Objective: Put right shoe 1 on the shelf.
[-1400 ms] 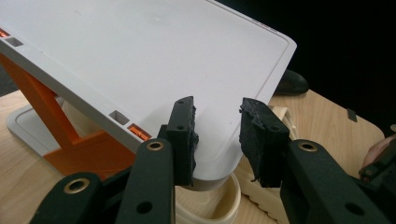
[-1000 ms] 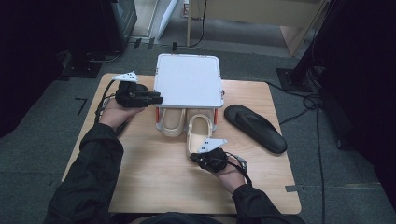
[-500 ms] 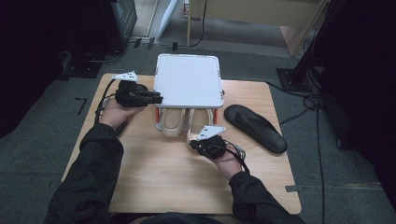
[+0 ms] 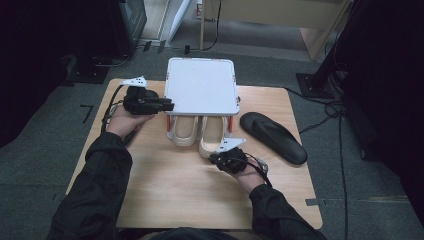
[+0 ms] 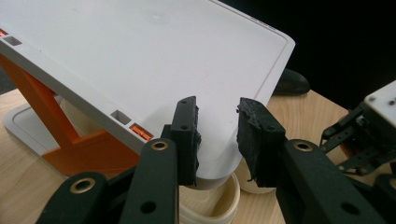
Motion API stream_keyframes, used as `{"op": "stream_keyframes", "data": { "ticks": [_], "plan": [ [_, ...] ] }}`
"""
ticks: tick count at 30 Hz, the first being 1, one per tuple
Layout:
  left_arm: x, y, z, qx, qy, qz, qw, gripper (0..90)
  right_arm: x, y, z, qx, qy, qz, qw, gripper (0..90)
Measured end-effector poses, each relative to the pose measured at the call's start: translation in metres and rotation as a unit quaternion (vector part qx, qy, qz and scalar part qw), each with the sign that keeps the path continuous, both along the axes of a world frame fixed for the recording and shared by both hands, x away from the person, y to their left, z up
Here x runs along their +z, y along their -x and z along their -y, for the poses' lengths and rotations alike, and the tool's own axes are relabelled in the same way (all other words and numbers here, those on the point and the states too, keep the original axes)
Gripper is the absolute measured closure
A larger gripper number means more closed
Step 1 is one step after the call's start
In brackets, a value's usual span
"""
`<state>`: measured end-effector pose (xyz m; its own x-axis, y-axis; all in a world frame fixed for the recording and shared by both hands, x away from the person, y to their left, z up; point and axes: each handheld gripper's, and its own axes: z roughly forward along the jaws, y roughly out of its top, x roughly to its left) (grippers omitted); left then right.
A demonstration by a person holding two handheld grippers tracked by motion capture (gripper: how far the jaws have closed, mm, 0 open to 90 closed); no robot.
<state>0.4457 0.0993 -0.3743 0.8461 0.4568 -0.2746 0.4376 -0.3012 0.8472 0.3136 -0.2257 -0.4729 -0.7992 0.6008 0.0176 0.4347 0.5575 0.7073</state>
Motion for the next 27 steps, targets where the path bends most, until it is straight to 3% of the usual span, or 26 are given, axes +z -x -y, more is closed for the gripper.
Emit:
{"op": "stream_keyframes", "data": {
  "ticks": [3,8,15,19,21,24,27],
  "plan": [
    [0.000,0.000,0.001,0.000,0.000,0.000,1.0000,69.2,-0.001,-0.007,0.004,-0.006,-0.018,-0.009,0.9998,84.7],
    [0.000,0.000,0.000,0.001,0.000,0.000,1.0000,69.1,0.003,-0.009,-0.005,-0.008,-0.016,0.017,0.9997,84.7],
    [0.000,0.000,0.000,0.001,0.000,0.000,1.0000,69.1,0.008,-0.019,-0.005,-0.020,-0.029,0.034,0.9988,85.3],
    [0.000,0.000,0.000,0.001,0.001,0.001,1.0000,69.1,0.009,-0.023,-0.001,-0.038,-0.035,0.036,0.9980,84.6],
    [0.000,0.000,0.000,0.001,0.001,0.000,1.0000,69.2,0.009,-0.022,0.000,-0.044,-0.041,0.027,0.9978,84.1],
    [0.000,0.000,0.000,0.000,0.001,0.001,1.0000,69.2,0.008,-0.016,-0.003,-0.034,-0.051,0.020,0.9979,84.0],
    [0.000,0.000,0.000,-0.001,0.000,0.002,1.0000,69.3,0.005,-0.009,-0.016,-0.010,-0.039,0.023,0.9989,83.4]
  ]
}}
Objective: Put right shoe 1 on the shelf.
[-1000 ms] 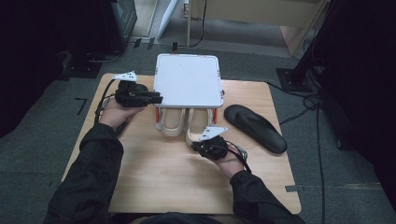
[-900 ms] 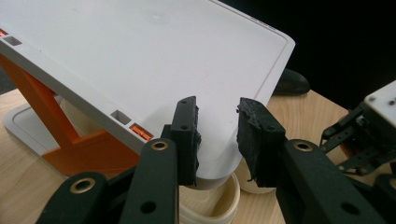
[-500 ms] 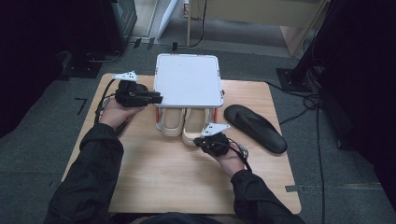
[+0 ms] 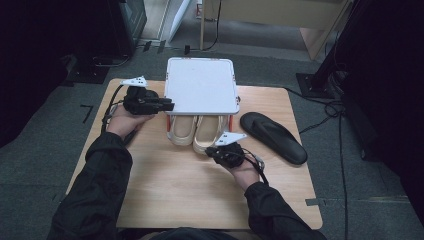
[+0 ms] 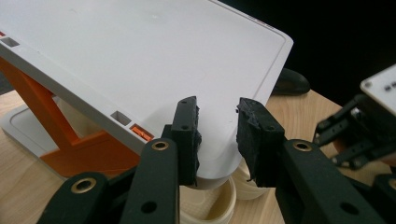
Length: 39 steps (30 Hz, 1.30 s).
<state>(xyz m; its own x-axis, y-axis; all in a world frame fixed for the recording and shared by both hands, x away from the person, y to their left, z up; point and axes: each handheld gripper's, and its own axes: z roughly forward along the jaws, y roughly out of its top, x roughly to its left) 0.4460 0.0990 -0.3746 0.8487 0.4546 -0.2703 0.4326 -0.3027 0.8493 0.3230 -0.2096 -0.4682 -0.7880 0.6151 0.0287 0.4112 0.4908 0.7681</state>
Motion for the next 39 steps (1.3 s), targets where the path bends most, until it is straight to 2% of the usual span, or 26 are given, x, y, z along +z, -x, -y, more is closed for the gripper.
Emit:
{"op": "stream_keyframes", "data": {
  "ticks": [4,7,10,16,17,19,22,24,27,29,33,34,36,39],
  "plan": [
    [0.000,0.000,0.000,0.002,-0.001,0.000,1.0000,69.3,-0.011,-0.003,-0.016,0.003,0.020,0.000,0.9998,83.4],
    [0.000,0.000,0.000,0.001,-0.001,0.000,1.0000,69.3,-0.015,-0.007,-0.018,0.001,0.014,-0.005,0.9999,85.0],
    [0.000,0.000,-0.001,0.000,0.000,0.000,1.0000,69.3,-0.013,-0.004,-0.017,-0.004,0.027,0.004,0.9996,84.9],
    [0.000,0.000,0.000,0.001,-0.001,0.001,1.0000,69.3,-0.009,-0.001,-0.005,-0.029,0.028,0.002,0.9992,83.9],
    [0.000,0.000,0.000,0.001,-0.001,0.001,1.0000,69.3,-0.008,-0.001,-0.003,-0.035,0.023,-0.005,0.9991,82.2],
    [0.000,0.000,0.000,0.001,-0.002,0.002,1.0000,69.3,-0.006,-0.001,-0.001,-0.033,0.004,-0.003,0.9995,76.7],
    [0.000,0.000,0.000,0.001,-0.003,0.001,1.0000,69.2,0.001,-0.001,-0.002,-0.036,-0.022,0.005,0.9991,74.8],
    [0.000,0.000,0.000,0.002,-0.001,0.001,1.0000,69.3,0.006,-0.003,-0.004,-0.035,-0.032,0.017,0.9987,72.8],
    [0.000,0.000,0.000,0.001,0.000,0.000,1.0000,69.3,0.008,-0.010,-0.009,-0.032,-0.046,0.008,0.9984,69.4],
    [0.000,0.000,0.000,0.000,0.000,0.000,1.0000,69.3,0.007,-0.016,-0.014,-0.034,-0.039,0.012,0.9986,69.2],
    [0.000,0.000,-0.001,0.000,0.001,0.001,1.0000,69.3,-0.001,-0.025,-0.027,-0.029,-0.028,-0.003,0.9992,66.9],
    [0.000,0.000,-0.001,0.000,0.001,0.001,1.0000,69.3,-0.003,-0.026,-0.030,-0.029,-0.018,0.001,0.9994,67.6],
    [0.000,0.000,-0.001,0.000,0.001,0.001,1.0000,69.4,-0.007,-0.026,-0.033,-0.029,0.007,0.013,0.9995,74.7],
    [0.000,0.000,-0.001,0.000,0.001,0.002,1.0000,69.4,-0.006,-0.026,-0.029,-0.022,0.000,0.002,0.9998,78.5]
  ]
}}
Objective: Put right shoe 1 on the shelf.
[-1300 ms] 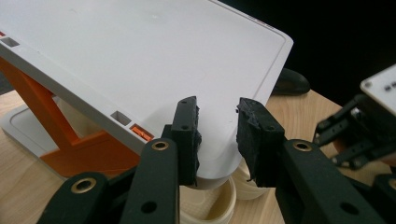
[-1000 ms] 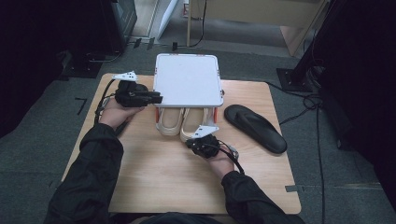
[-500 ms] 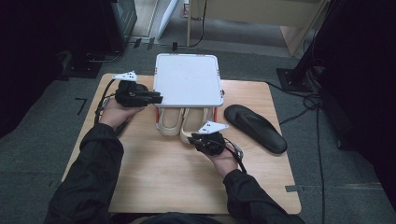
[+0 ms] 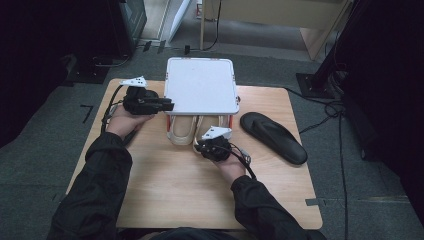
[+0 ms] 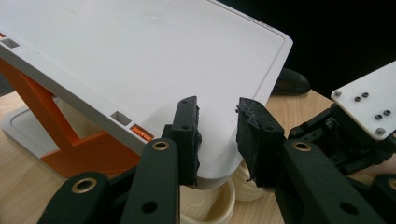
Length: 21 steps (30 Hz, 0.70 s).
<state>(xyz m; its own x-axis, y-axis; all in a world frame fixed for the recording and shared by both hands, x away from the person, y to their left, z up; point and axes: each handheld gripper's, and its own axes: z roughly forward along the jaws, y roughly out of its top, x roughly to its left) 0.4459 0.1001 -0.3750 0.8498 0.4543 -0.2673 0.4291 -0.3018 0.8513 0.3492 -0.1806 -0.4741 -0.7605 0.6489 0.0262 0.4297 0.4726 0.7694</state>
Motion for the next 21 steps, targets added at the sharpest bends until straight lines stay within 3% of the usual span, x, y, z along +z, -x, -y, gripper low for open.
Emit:
{"op": "stream_keyframes", "data": {
  "ticks": [3,10,13,15,21],
  "plan": [
    [0.000,0.000,0.000,0.001,0.001,-0.001,1.0000,69.7,0.002,0.004,0.006,0.019,0.020,0.001,0.9996,79.6],
    [0.000,0.000,0.000,0.003,0.000,-0.001,1.0000,69.8,0.007,0.005,0.033,0.047,0.030,-0.008,0.9984,78.9],
    [0.000,0.000,0.000,0.003,0.001,-0.001,1.0000,69.8,0.008,0.008,0.038,0.053,0.045,0.000,0.9976,78.1],
    [0.000,0.000,0.000,0.003,0.001,-0.002,1.0000,69.8,0.008,0.008,0.044,0.051,0.052,0.004,0.9973,78.0],
    [0.000,0.000,0.000,0.003,0.001,-0.001,1.0000,69.8,0.009,0.007,0.054,0.035,0.040,0.001,0.9986,73.5]
  ]
}}
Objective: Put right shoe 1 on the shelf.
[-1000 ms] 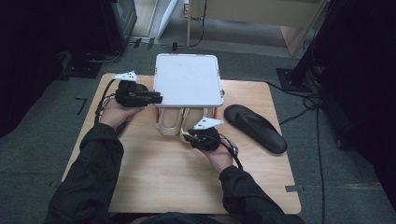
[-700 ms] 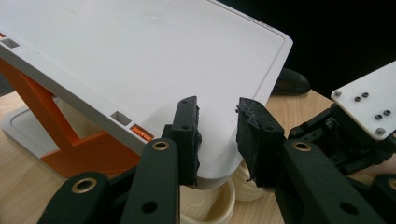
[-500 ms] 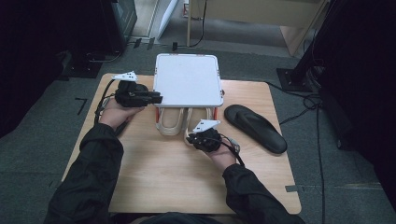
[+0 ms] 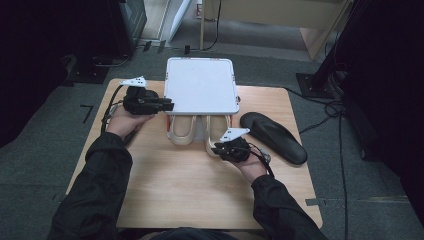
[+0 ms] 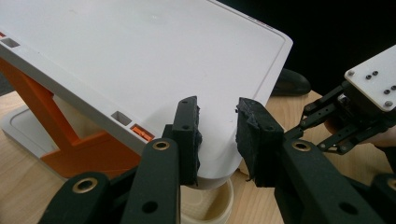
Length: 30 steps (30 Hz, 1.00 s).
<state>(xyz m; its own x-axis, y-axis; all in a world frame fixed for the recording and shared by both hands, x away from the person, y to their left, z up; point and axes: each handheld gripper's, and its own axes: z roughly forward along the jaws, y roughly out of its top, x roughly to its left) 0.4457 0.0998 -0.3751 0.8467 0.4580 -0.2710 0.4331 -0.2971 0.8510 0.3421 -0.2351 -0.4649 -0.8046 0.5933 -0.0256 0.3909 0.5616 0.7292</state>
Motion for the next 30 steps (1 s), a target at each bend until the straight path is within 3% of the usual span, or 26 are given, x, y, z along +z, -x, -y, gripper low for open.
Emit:
{"op": "stream_keyframes", "data": {
  "ticks": [4,10,12,15,17,20,22,25,30],
  "plan": [
    [0.000,0.000,0.000,0.000,0.000,0.000,1.0000,69.7,0.003,0.004,0.007,0.007,-0.022,-0.004,0.9997,74.8],
    [0.000,0.000,0.001,0.001,-0.001,0.000,1.0000,69.7,0.011,0.019,0.025,0.019,-0.047,0.008,0.9987,75.0],
    [0.000,0.000,0.001,0.001,-0.002,0.000,1.0000,69.7,0.011,0.022,0.027,0.026,-0.053,-0.003,0.9982,75.7],
    [0.000,0.000,0.001,0.001,-0.003,0.001,1.0000,69.7,0.006,0.027,0.022,0.049,-0.027,-0.011,0.9984,83.1],
    [0.000,0.000,0.000,0.001,-0.002,0.001,1.0000,69.7,0.000,0.026,0.018,0.045,-0.005,-0.020,0.9988,84.5],
    [0.000,0.000,0.001,0.001,-0.001,0.001,1.0000,69.7,-0.008,0.020,0.018,0.029,0.005,-0.028,0.9992,84.7],
    [0.000,0.000,0.001,0.001,-0.001,0.001,1.0000,69.7,-0.010,0.014,0.018,0.027,-0.010,-0.026,0.9993,86.1],
    [0.000,0.000,0.000,0.000,0.000,0.000,1.0000,69.7,-0.006,0.010,0.012,0.011,-0.011,-0.002,0.9999,85.6],
    [0.000,0.000,0.000,0.001,-0.001,0.001,1.0000,69.7,-0.006,0.002,0.000,0.021,-0.007,0.004,0.9997,85.7]
  ]
}}
